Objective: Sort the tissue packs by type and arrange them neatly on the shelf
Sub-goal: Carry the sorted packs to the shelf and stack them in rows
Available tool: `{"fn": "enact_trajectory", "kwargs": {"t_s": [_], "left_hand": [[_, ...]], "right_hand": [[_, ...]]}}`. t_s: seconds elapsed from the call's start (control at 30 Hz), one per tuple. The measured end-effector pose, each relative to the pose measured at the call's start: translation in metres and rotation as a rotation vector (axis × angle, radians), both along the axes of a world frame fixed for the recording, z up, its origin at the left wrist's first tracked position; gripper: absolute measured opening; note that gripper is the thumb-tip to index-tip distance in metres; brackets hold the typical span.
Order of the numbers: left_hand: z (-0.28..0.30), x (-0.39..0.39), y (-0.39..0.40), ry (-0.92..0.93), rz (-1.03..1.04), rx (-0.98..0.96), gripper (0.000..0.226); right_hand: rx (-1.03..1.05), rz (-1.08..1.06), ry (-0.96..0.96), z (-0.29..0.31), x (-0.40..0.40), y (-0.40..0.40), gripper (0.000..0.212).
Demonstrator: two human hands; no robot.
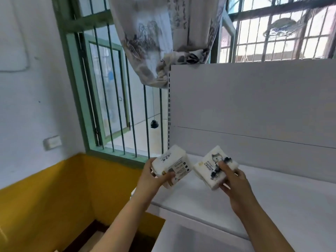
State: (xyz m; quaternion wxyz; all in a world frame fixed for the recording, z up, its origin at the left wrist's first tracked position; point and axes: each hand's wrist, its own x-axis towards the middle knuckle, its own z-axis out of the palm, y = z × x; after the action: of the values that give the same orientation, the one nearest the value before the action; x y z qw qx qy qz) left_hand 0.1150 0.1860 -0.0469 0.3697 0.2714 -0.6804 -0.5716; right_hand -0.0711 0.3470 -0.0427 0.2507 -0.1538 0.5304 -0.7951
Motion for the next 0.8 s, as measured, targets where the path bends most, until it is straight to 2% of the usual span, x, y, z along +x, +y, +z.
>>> {"fn": "enact_trajectory", "kwargs": {"t_s": [0.07, 0.2, 0.27, 0.33, 0.4, 0.47, 0.53, 0.57, 0.67, 0.8], "left_hand": [[-0.003, -0.011, -0.036, 0.006, -0.082, -0.002, 0.068], [-0.008, -0.037, -0.098, 0.008, -0.238, 0.097, 0.072], [-0.007, -0.052, -0.127, 0.058, -0.264, 0.221, 0.051], [-0.007, -0.066, -0.156, 0.081, -0.244, 0.193, 0.038], [-0.008, -0.080, -0.180, 0.059, -0.229, 0.017, 0.050], [-0.014, -0.092, -0.196, -0.005, -0.216, -0.205, 0.077], [-0.024, -0.102, -0.206, -0.136, -0.248, -0.421, 0.098], [-0.030, -0.106, -0.211, -0.193, -0.277, -0.502, 0.102], [-0.044, -0.115, -0.229, -0.258, -0.285, -0.638, 0.090], [-0.050, -0.127, -0.245, -0.191, -0.172, -1.004, 0.074]], "right_hand": [[0.042, 0.024, 0.018, -0.003, -0.006, -0.032, 0.022], [0.131, 0.040, 0.014, -0.004, -0.018, -0.089, 0.037], [0.184, 0.016, 0.018, 0.000, -0.024, -0.112, 0.043], [0.228, -0.071, 0.053, 0.004, -0.032, -0.128, 0.052], [0.302, -0.200, 0.121, 0.007, -0.039, -0.138, 0.054], [0.392, -0.276, 0.200, 0.006, -0.048, -0.142, 0.046], [0.514, -0.324, 0.274, 0.003, -0.057, -0.147, 0.041], [0.583, -0.347, 0.321, 0.002, -0.062, -0.150, 0.042], [0.748, -0.361, 0.451, 0.000, -0.072, -0.161, 0.043], [0.826, -0.343, 0.485, 0.001, -0.078, -0.172, 0.037]]}}
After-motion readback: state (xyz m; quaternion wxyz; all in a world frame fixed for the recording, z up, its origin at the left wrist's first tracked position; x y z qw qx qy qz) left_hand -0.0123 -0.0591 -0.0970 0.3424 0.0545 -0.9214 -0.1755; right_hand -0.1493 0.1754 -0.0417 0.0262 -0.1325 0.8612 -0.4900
